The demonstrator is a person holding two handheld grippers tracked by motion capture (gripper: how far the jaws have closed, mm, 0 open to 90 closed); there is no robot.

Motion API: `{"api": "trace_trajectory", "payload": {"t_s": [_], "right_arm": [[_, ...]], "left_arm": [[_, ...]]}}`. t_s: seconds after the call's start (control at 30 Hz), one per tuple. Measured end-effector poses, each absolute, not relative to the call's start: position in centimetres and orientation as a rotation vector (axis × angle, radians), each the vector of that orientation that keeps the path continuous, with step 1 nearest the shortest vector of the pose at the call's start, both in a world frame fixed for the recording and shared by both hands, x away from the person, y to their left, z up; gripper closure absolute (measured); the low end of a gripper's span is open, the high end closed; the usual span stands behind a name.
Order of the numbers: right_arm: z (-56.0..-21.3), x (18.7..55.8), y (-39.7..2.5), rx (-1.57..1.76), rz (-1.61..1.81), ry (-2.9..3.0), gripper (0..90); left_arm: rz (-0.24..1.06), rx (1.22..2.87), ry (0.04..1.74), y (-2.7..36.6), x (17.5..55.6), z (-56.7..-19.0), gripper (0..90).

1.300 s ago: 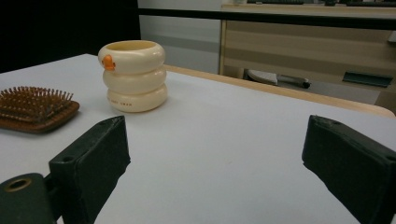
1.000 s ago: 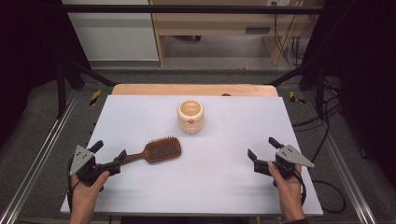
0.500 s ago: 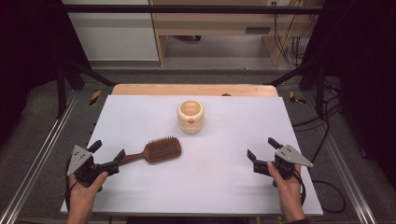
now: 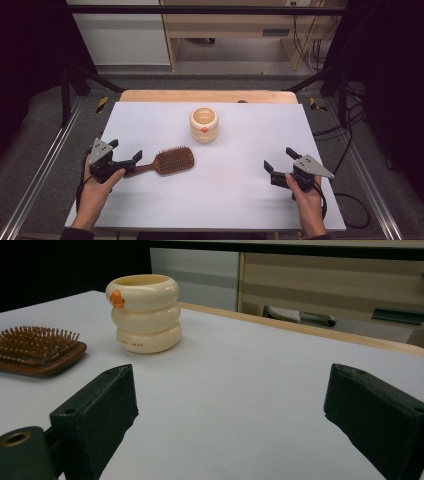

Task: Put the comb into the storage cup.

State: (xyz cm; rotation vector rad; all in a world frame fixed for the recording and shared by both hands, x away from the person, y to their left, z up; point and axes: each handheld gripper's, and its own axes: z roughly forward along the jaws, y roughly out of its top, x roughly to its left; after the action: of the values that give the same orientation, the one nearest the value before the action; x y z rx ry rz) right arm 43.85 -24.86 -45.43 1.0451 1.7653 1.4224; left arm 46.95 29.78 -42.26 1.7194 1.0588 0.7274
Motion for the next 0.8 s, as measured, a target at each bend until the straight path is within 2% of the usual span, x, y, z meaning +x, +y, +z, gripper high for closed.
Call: {"api": "trace_trajectory", "payload": {"t_s": [0.4,0.47,0.57,0.6,0.77,0.8], "right_arm": [[-45.4,43.8,-24.8,1.045,1.423,1.768,7.2],[-45.4,43.8,-24.8,1.044,1.424,1.765,7.2],[-45.4,43.8,-24.8,1.046,1.421,1.77,7.2],[-45.5,43.9,-24.8,1.045,1.42,1.771,7.2],[-45.5,43.9,-24.8,1.046,1.422,1.775,7.2],[-45.5,43.9,-24.8,1.049,1.42,1.774,7.2]], "left_arm": [[0.634,1.853,1.15,28.3,50.1,-44.0,8.4],[0.636,1.878,1.152,28.0,50.3,-44.2,13.0],[0.622,1.9,1.165,27.9,50.7,-44.3,28.3],[0.614,1.912,1.165,27.8,50.8,-44.4,28.3],[0.648,1.933,1.193,28.0,50.8,-44.5,50.6],[0.643,1.94,1.193,28.1,50.8,-44.5,58.0]]}}
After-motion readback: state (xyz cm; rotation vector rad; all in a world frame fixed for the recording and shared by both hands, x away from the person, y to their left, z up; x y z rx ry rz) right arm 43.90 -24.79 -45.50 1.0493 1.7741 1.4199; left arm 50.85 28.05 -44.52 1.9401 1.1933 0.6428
